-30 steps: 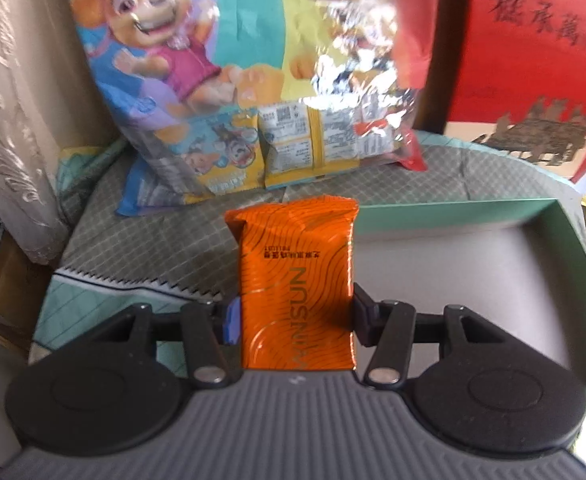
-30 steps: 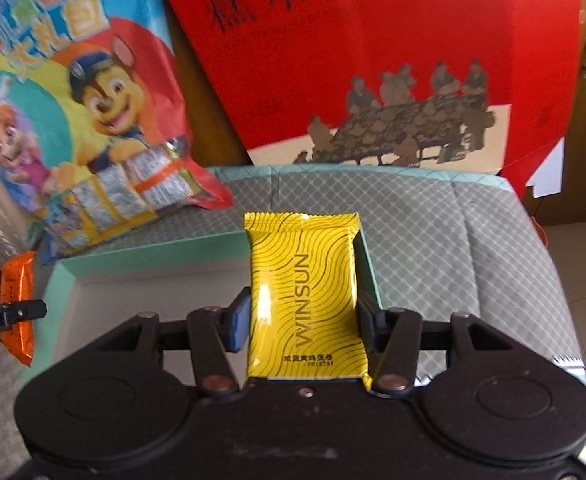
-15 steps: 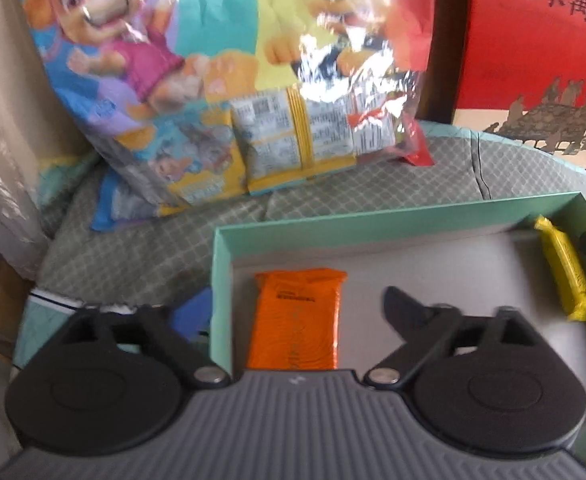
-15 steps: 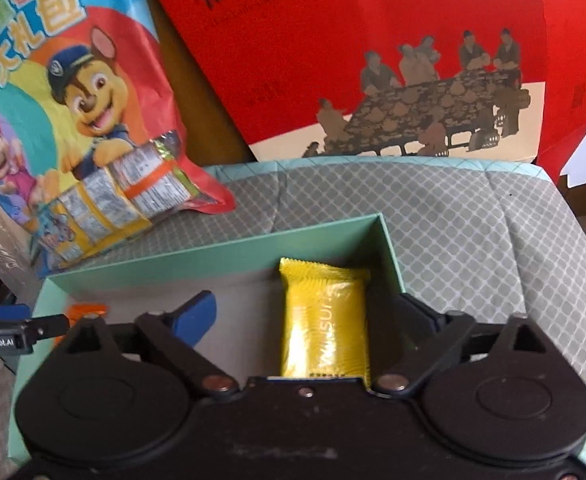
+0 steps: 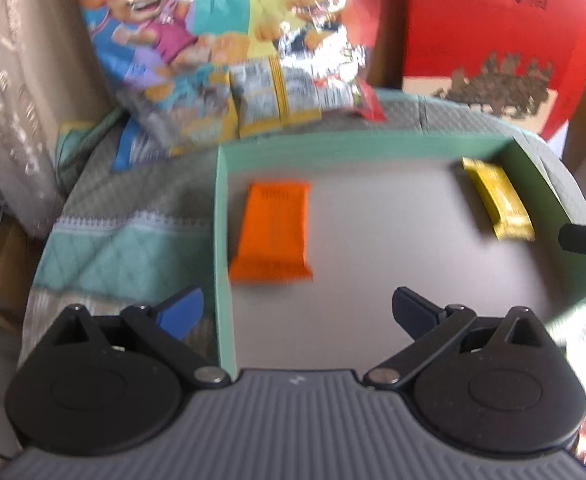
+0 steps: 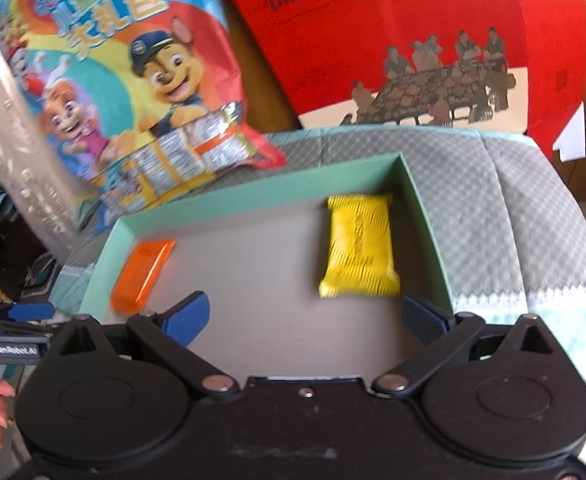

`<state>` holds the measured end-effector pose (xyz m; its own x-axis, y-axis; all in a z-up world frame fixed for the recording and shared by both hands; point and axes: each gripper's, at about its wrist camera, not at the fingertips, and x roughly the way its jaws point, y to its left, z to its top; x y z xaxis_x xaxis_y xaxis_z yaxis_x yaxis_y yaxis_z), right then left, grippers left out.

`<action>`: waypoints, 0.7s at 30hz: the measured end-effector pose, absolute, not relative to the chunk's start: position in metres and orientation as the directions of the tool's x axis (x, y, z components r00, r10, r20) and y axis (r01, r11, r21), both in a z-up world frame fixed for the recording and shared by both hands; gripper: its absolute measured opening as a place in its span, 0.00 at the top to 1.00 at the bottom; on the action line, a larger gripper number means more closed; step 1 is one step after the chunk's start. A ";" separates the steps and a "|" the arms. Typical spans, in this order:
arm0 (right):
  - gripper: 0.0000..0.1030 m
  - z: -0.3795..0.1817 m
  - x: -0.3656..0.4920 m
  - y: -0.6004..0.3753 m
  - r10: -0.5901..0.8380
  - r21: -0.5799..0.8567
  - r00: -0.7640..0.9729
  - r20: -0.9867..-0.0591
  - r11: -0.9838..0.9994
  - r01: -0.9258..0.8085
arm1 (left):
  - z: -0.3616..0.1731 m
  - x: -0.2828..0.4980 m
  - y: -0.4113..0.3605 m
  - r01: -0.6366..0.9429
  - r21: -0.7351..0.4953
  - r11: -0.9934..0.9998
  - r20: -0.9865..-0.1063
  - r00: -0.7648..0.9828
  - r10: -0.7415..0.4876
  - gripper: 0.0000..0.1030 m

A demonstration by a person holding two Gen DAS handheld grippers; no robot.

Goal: Organize snacks
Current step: 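Carry both WINSUN packs into the green tray and open both grippers, then move both grippers back over the snack pile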

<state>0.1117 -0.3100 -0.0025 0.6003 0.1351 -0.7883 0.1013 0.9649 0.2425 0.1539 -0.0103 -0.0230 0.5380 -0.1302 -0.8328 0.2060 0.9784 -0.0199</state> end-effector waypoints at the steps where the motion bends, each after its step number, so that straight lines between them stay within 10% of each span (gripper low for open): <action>1: 0.00 -0.001 0.102 -0.309 0.142 0.248 0.598 -0.789 0.964 0.099 | -0.025 0.143 -0.009 0.205 -0.022 0.978 -0.839 0.529 -0.130 0.00; 17: 0.01 -0.008 -0.052 -0.316 0.088 0.234 0.525 -0.847 0.947 0.219 | -0.066 0.012 0.008 0.240 -0.017 0.971 -0.902 0.415 -0.119 0.00; 21: 0.24 -0.018 -0.078 -0.322 0.091 0.255 0.500 -0.861 0.929 0.270 | -0.078 0.005 0.013 0.222 -0.020 0.975 -0.915 0.388 -0.107 0.00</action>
<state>-0.0777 -0.3215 -0.0179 0.5004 0.0911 -0.8610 0.2698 0.9285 0.2550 0.0053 0.0134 -0.0776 0.3878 -0.1074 -0.9155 0.2218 0.9749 -0.0205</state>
